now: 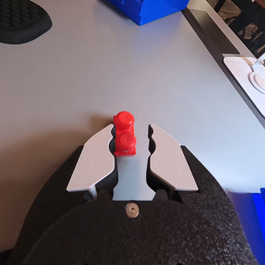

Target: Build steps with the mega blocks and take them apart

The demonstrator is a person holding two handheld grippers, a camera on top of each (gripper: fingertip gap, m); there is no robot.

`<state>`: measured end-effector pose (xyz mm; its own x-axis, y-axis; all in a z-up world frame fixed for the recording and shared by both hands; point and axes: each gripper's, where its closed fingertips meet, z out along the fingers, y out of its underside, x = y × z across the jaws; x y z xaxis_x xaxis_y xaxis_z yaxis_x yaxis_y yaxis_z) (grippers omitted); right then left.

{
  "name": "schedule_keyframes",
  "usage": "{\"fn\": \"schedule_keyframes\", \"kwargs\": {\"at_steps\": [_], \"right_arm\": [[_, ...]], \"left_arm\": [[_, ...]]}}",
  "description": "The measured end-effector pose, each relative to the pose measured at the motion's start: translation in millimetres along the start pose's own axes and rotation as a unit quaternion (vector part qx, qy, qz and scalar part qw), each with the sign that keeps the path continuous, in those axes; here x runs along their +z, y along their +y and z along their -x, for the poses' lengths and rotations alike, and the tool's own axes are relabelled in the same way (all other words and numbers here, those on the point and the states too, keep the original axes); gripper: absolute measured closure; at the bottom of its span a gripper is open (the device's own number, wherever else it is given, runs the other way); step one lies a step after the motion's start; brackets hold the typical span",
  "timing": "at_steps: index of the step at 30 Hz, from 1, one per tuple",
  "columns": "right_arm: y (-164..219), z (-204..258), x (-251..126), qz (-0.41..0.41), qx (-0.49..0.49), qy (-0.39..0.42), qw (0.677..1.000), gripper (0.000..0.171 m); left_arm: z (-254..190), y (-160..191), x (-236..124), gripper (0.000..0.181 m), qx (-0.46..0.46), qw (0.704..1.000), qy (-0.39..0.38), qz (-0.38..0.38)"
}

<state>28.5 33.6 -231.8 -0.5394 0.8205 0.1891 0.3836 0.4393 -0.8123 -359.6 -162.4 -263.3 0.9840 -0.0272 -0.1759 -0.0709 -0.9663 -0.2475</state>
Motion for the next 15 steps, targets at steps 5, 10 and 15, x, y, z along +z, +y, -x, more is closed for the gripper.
{"fn": "schedule_keyframes", "kwargs": {"at_steps": [5,10,15], "right_arm": [[-2,0,-1,-0.006,0.003,0.002,1.0,0.129],[-9,-3,-5,-0.02,0.004,0.01,1.0,0.129],[-38,2,-8,-0.069,0.018,0.005,0.997,0.128]], "left_arm": [[6,-6,-6,0.143,0.017,0.999,-0.04,-0.015],[-10,-24,-89,0.143,0.077,0.99,-0.113,-0.034],[-135,-86,-128,0.144,0.181,0.975,-0.014,-0.128]]}}
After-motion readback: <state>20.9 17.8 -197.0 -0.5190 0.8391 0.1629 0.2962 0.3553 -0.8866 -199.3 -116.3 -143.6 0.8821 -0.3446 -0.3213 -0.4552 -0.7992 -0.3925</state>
